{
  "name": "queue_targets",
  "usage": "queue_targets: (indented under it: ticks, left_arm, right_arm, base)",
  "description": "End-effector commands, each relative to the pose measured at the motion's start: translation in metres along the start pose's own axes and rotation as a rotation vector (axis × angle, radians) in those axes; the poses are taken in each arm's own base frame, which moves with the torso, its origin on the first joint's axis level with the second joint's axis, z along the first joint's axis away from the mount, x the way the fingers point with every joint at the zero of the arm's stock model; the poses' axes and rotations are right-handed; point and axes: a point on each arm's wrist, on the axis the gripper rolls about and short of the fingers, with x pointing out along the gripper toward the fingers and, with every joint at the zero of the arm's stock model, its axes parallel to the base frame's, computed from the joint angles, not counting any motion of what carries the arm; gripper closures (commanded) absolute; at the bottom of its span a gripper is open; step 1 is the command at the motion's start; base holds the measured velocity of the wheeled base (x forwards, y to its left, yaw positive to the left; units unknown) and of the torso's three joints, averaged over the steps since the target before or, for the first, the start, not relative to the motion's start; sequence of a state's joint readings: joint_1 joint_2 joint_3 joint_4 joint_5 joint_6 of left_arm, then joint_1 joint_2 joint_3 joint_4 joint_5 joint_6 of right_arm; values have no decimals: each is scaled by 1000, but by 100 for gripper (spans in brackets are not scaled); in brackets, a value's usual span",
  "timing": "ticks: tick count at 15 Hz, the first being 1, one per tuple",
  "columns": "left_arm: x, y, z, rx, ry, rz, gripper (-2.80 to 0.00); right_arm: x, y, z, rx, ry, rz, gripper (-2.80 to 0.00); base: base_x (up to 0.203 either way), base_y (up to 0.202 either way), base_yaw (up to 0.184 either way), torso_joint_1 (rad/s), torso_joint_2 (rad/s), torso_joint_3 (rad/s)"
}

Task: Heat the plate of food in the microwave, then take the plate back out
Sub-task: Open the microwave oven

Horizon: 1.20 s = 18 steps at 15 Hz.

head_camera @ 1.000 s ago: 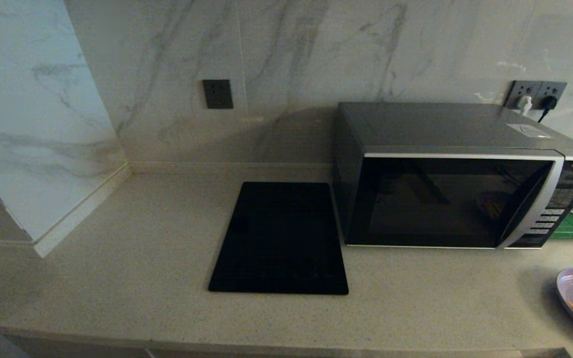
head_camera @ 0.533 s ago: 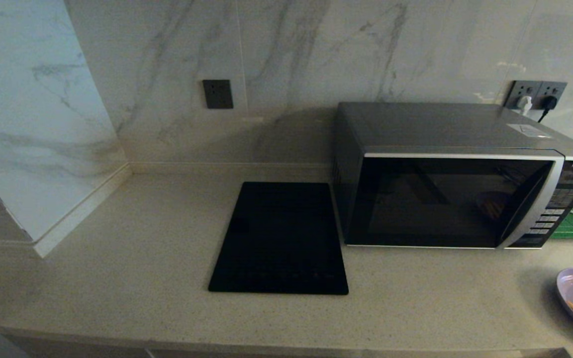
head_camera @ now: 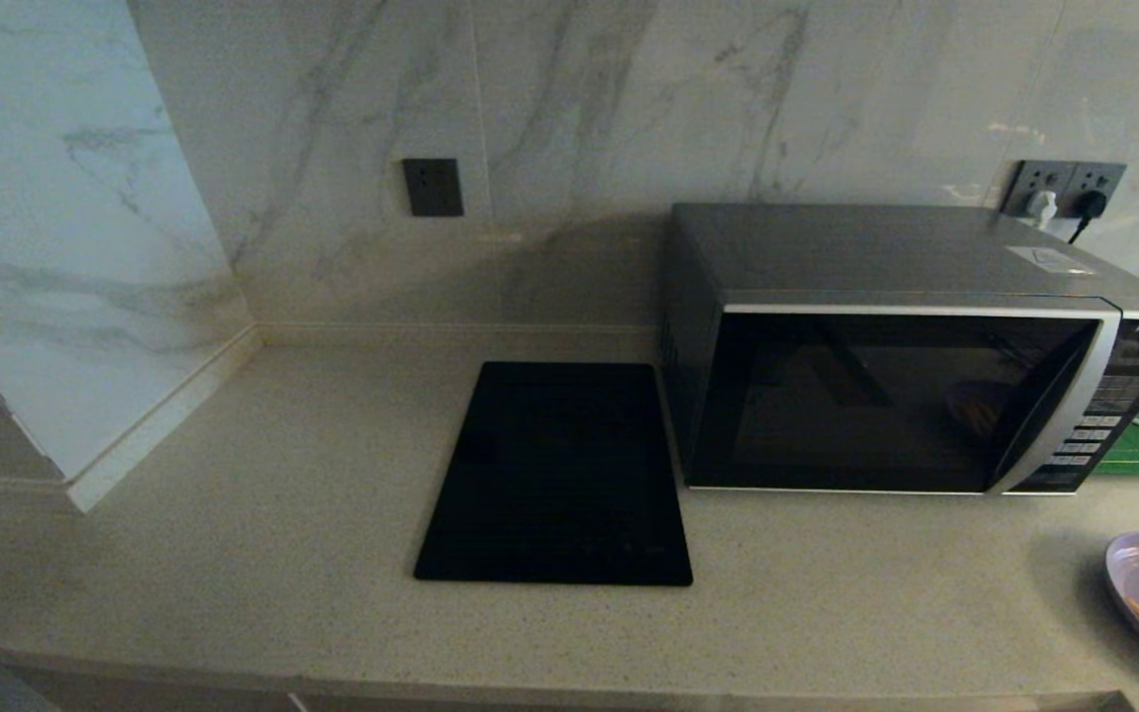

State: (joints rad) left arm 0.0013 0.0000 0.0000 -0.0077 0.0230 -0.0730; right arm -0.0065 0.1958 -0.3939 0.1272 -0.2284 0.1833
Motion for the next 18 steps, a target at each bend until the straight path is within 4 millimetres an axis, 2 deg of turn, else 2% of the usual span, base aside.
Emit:
queue_targets:
  ticks: [1, 5, 7, 10, 15, 18]
  left_arm:
    - [0, 0, 0, -1, 0, 0, 0]
    - [0, 0, 0, -1, 1, 0, 0]
    - [0, 0, 0, -1, 1, 0, 0]
    - [0, 0, 0, -1, 1, 0, 0]
    - [0, 0, 0, -1, 2, -1, 0]
    - [0, 0, 0, -1, 1, 0, 0]
  right_arm:
    - [38, 12, 33, -15, 24, -138, 0]
    - [97, 28, 65, -78, 37, -321, 0]
    - [119, 35, 81, -140, 34, -393, 0]
    - [150, 42, 85, -183, 83, -419, 0]
    - [161, 40, 60, -213, 177, -435, 0]
    - [162, 41, 60, -187, 184, -394, 0]
  base:
    - [0, 0, 0, 0, 0, 0]
    - [0, 0, 0, 0, 0, 0]
    - [0, 0, 0, 0, 0, 0]
    - [0, 0, 0, 0, 0, 0]
    - [0, 0, 0, 0, 0, 0]
    - [0, 0, 0, 0, 0, 0]
